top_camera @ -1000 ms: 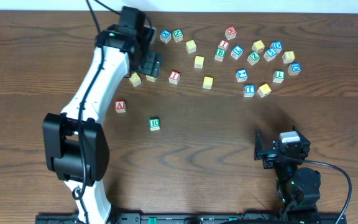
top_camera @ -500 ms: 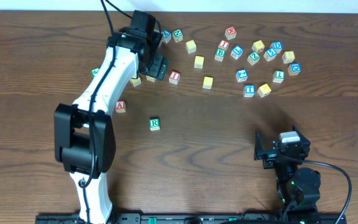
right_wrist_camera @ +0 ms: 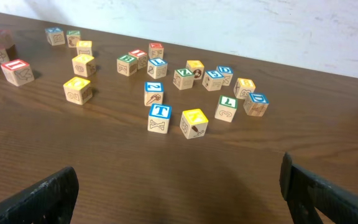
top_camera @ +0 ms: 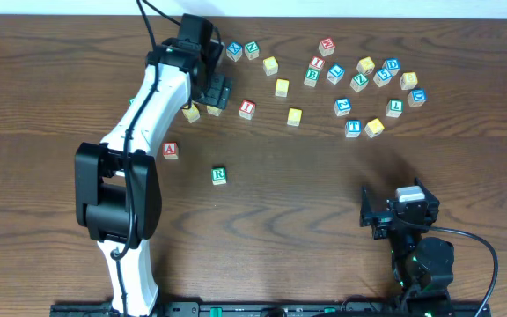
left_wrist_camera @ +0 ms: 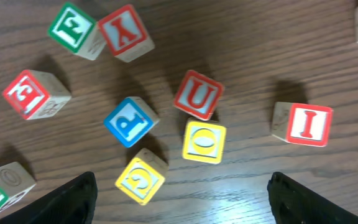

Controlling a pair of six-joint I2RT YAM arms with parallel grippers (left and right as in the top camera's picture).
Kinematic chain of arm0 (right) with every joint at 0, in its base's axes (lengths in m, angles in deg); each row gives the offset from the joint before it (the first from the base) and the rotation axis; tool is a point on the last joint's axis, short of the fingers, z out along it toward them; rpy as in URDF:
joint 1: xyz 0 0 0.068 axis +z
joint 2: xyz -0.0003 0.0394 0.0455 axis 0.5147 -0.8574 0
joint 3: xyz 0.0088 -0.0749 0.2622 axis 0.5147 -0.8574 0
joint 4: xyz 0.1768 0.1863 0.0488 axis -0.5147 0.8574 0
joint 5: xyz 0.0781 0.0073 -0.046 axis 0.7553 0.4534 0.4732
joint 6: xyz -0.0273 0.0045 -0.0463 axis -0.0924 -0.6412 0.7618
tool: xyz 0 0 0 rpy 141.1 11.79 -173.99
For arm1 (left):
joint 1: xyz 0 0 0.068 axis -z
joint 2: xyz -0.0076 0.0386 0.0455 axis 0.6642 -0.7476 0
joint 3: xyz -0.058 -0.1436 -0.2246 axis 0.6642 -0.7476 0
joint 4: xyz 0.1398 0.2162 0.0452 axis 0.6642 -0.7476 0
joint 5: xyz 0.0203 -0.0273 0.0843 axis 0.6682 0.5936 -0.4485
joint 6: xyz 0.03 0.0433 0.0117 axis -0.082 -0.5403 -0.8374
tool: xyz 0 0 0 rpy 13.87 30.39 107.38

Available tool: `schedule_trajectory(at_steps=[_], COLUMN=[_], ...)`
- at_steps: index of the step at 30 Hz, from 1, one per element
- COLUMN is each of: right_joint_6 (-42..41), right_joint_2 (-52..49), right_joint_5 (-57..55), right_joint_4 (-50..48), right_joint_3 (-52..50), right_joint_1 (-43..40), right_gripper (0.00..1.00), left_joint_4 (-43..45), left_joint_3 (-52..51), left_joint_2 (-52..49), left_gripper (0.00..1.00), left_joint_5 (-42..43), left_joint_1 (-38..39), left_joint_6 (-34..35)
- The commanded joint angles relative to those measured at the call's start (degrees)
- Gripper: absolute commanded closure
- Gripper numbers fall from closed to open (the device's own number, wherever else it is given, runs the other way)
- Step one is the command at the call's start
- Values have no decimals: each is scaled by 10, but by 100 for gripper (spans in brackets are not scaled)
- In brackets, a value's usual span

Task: Spell out ROBOT

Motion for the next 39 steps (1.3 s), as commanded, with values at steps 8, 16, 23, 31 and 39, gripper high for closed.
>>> schedule_trajectory(at_steps=[8, 16, 23, 31, 39], right_joint_6=[6, 6, 6, 6, 6], right_joint_2=[1, 1, 1, 1, 1], right_joint_5=[2, 2, 2, 2, 2], right_joint_4=[2, 2, 2, 2, 2], right_joint_3=[-1, -1, -1, -1, -1], right_joint_1=[-2, -2, -2, -2, -2], right_gripper=[1, 1, 1, 1, 1], left_joint_4=[-2, -6, -6, -6, -6], left_joint_3=[15, 9, 7, 7, 7], left_joint_2=[-5, -7, -19, -33, -33], left_gripper=[14, 14, 14, 18, 13], left_joint_5=[-7, 10, 11, 21, 21], left_joint_1=[-9, -9, -6, 3, 8], left_joint_6=[-9, -7, -5, -5, 6])
